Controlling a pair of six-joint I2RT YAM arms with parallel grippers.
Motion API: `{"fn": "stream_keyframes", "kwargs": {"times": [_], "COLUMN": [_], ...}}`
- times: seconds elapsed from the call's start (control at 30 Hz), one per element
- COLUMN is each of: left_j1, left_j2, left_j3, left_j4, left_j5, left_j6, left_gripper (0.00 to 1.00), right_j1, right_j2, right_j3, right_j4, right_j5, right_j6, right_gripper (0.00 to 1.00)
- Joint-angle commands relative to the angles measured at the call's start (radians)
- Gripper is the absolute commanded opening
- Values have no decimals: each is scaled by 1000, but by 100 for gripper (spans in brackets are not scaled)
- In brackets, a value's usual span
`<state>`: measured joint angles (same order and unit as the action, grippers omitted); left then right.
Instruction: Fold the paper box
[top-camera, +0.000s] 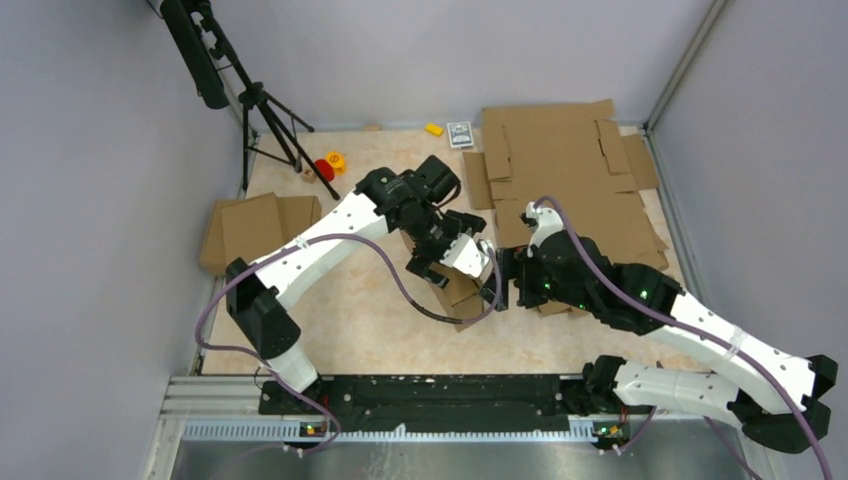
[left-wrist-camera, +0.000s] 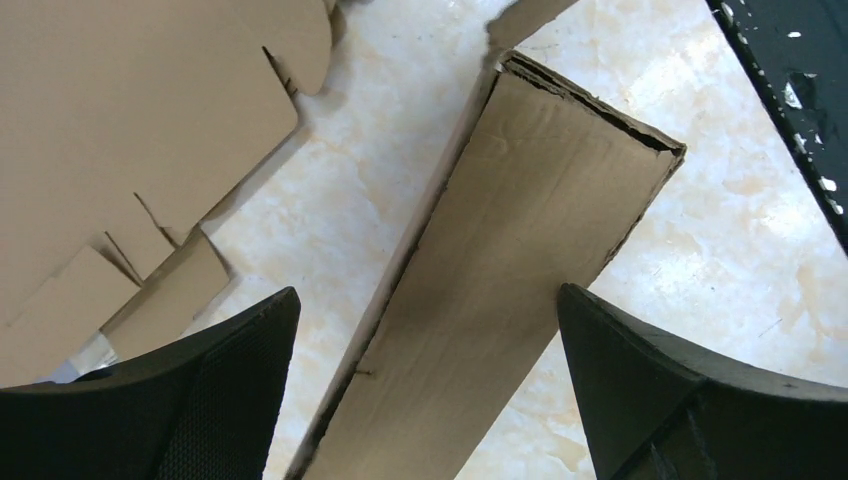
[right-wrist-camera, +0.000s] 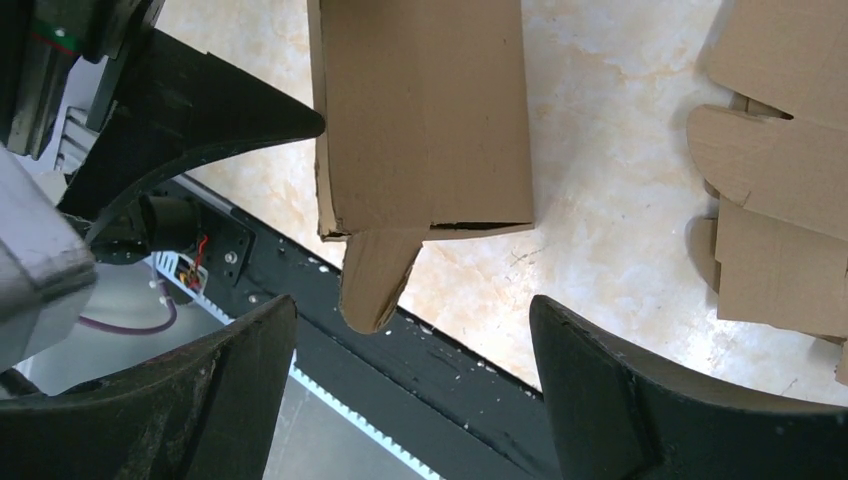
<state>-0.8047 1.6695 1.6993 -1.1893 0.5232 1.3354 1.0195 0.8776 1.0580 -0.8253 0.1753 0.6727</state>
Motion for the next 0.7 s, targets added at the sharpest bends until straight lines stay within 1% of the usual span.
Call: {"fn": "stream_keyframes", "kwargs": {"times": [0.0,0.1,0.23,0.43,0.67], "left_j1": [-20,-26,-32,-36,-38], "left_j2": [21,35,41,5,-3], "left_j3": [38,22,20,69,56], "left_j4": [-61,-53,-60,-79,-78], "left_j5": [-128,-172,-190,-151,-227], "left_j6": [-19,-25,-29,-22,-26], "left_gripper": [98,99,98,98,98], "right_j1": [10,11,10,10,11], "right_j2": [-26,-37,-42,-43,-44], "right_j3": [10,6,-2,-13,-5], "right_j4": [38,36,38,50,49], "right_j5": [11,17,16,15,11], "right_j6": [-18,-18,-16,-17,-33], "right_gripper": [85,85,85,85,85]}}
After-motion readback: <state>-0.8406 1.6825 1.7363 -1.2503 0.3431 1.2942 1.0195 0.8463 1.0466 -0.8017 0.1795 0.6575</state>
